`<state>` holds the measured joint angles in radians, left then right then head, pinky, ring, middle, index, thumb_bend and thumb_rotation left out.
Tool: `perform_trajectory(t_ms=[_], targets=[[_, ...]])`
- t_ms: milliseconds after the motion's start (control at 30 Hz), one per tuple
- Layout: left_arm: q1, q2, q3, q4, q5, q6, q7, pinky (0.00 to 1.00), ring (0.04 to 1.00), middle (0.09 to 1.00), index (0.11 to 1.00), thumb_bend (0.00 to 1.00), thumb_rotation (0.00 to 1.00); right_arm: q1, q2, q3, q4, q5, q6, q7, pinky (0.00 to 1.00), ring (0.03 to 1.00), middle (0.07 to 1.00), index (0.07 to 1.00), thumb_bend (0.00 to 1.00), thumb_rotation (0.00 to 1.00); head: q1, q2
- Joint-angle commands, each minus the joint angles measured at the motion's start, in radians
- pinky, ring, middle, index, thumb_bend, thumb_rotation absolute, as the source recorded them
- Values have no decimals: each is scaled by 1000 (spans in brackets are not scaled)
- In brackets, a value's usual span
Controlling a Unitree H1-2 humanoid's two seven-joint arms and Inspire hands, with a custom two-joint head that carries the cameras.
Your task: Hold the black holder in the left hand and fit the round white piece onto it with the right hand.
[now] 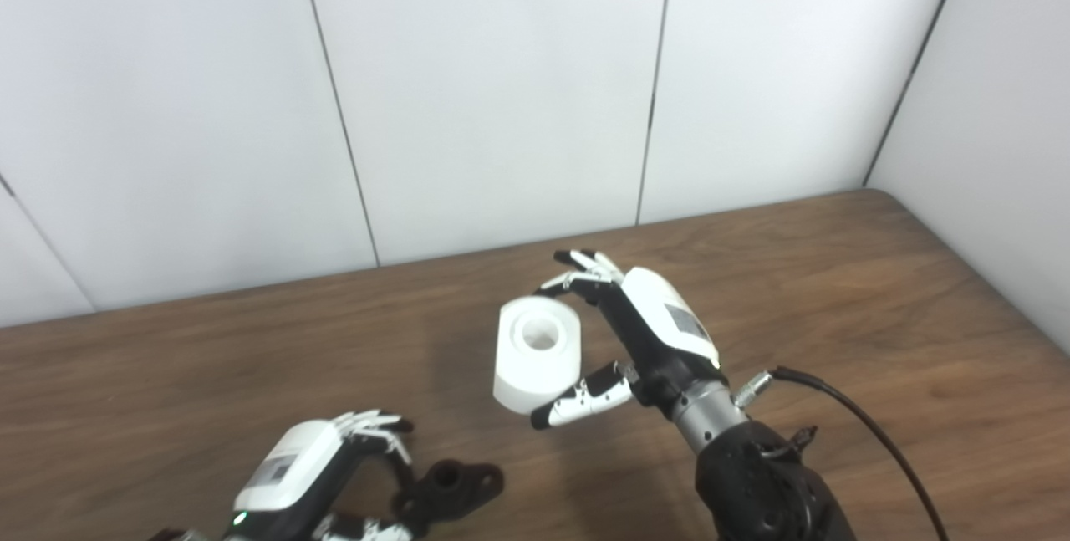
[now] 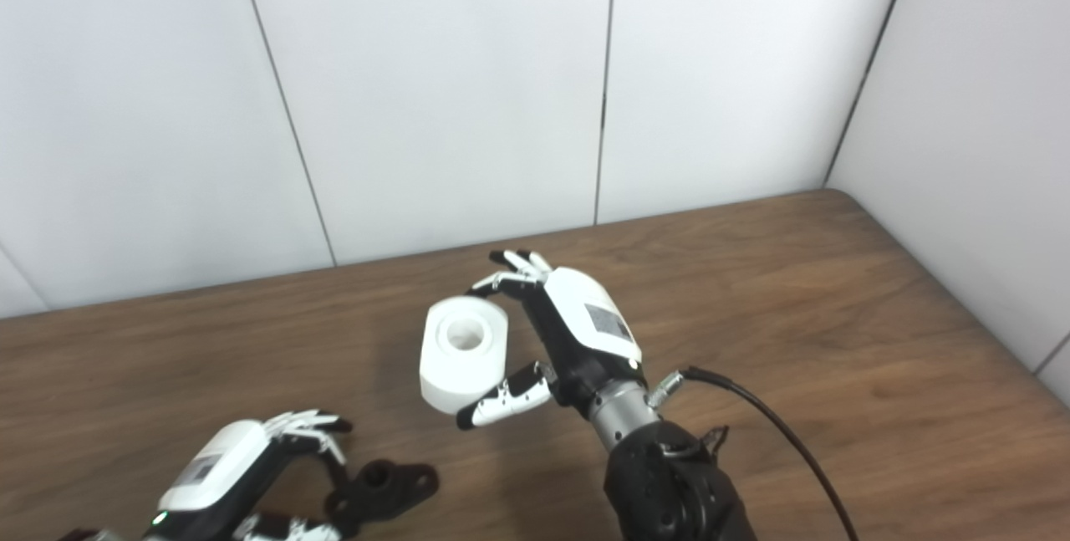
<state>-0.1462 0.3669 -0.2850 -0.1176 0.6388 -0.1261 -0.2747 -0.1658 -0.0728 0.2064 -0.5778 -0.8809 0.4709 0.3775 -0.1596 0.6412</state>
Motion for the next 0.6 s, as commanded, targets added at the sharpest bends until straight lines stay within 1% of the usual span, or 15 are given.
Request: perform_trajectory(t_ms=[0, 133, 167, 267, 367, 433, 567], targets=[[-22, -11, -8, -5, 15, 15, 0, 933, 895, 834, 482, 517, 40, -13, 20, 10, -52, 10, -8, 7, 839, 984, 939, 478, 508, 140, 7, 4], [-22, -20, -17, -24, 28, 53, -20, 985, 914, 845, 482, 517, 40, 10, 38, 39, -57, 5, -13, 28, 793, 985, 942, 478, 508, 139, 29, 13], [-23, -21, -19, -28, 30, 58, -24, 992, 917, 847, 482, 517, 40, 16, 42, 44, -55, 10, -16, 30, 803, 989, 944, 478, 508, 137, 36, 16], [-24, -22, -27, -35, 31, 68, -27, 997, 922, 853, 482, 517, 40, 29, 46, 59, -47, 25, -24, 31, 812, 995, 946, 477, 509, 137, 51, 24], [-27, -24, -33, -42, 33, 78, -30, 984, 918, 851, 482, 517, 40, 40, 47, 78, -34, 39, -41, 24, 794, 997, 947, 478, 508, 137, 61, 29], [-30, -24, -37, -46, 37, 86, -35, 984, 920, 851, 482, 517, 40, 46, 49, 90, -26, 49, -51, 17, 830, 1000, 949, 478, 508, 136, 68, 32], [-31, -26, -44, -45, 45, 91, -33, 987, 922, 854, 482, 517, 41, 55, 51, 104, -19, 70, -47, 17, 917, 1000, 958, 478, 507, 136, 82, 36]])
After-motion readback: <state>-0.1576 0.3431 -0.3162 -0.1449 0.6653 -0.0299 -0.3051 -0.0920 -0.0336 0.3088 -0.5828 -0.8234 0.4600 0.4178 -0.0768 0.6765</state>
